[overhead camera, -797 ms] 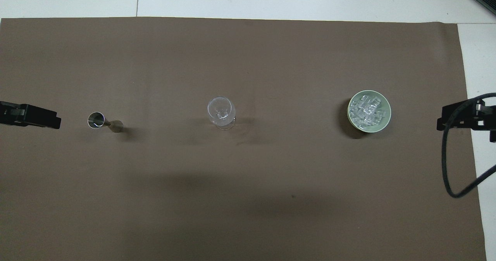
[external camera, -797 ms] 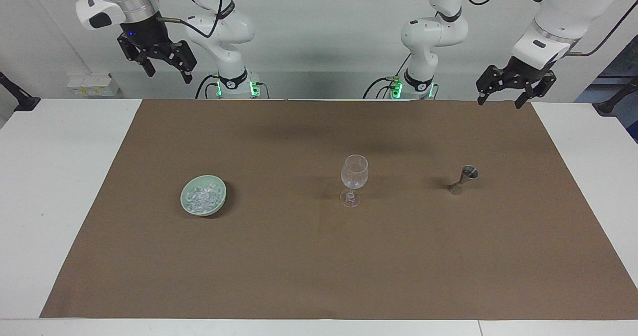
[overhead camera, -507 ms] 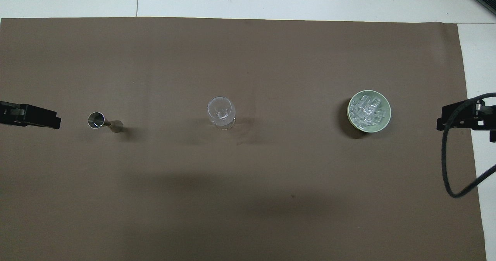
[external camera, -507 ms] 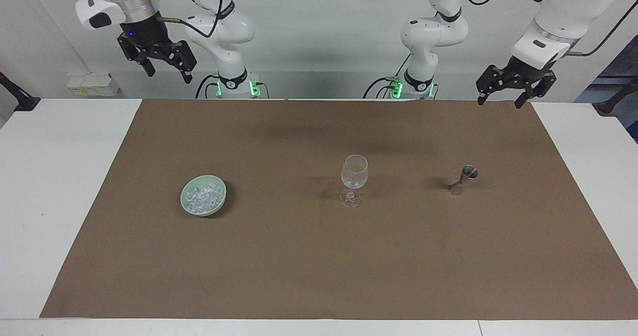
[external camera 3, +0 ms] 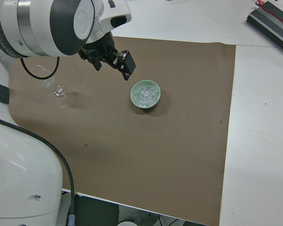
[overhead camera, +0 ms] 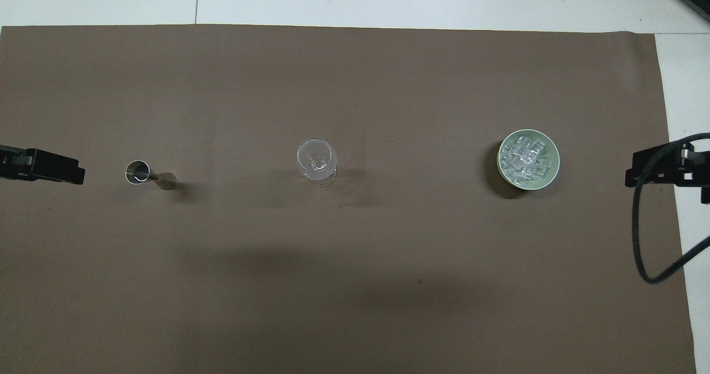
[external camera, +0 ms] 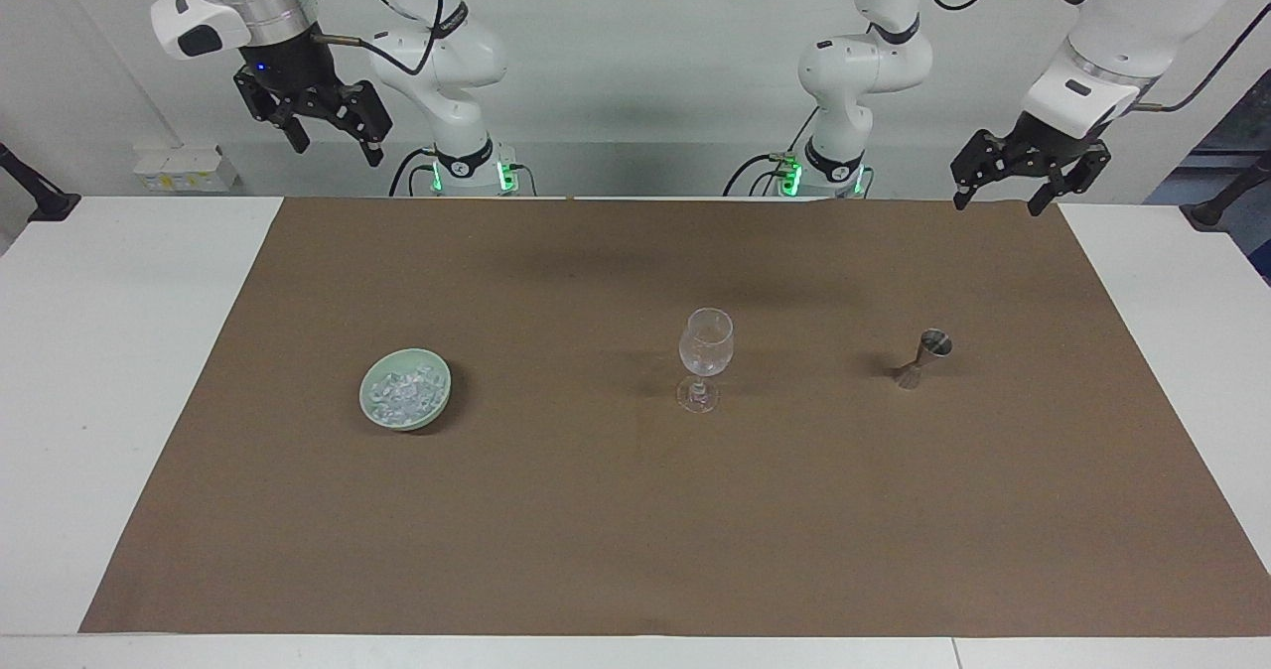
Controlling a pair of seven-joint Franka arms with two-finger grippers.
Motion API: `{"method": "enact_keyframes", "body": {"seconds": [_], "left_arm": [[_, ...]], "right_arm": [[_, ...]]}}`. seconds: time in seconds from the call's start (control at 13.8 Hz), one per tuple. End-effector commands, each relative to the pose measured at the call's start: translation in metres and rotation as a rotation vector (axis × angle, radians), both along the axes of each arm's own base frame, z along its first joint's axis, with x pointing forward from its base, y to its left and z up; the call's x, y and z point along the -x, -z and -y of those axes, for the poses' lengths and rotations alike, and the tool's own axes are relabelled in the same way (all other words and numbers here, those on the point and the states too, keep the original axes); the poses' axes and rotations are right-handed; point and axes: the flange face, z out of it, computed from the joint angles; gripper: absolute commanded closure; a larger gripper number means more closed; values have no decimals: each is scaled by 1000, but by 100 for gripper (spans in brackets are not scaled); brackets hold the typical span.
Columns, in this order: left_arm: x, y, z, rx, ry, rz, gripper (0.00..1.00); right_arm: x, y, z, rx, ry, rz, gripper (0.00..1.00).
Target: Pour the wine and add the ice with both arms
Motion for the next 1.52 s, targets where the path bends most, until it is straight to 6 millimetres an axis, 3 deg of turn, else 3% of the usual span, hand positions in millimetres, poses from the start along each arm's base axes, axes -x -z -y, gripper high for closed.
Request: {"method": "enact_keyframes", "body": {"seconds": [0.0,0.36,0.8,1.16,1.45], "left_arm": [[4,-3,-2,9,-2,10,0],[5,-1,7,64,-103,-10,0],[6,17,23,111,-487,-113,0],[-2,32,0,197,-785,-211,0],[-5,56,-44,270,-1046,-336,0]], "right_arm": [[2,-1,4,-28,-10,2,0],[2,-1,4,-28,-10,2,0],[3,0,4,-27,-9,-2,0],[2,0,5,-27,-9,-1,0],[2,0,13,-27,5,0,0]]}}
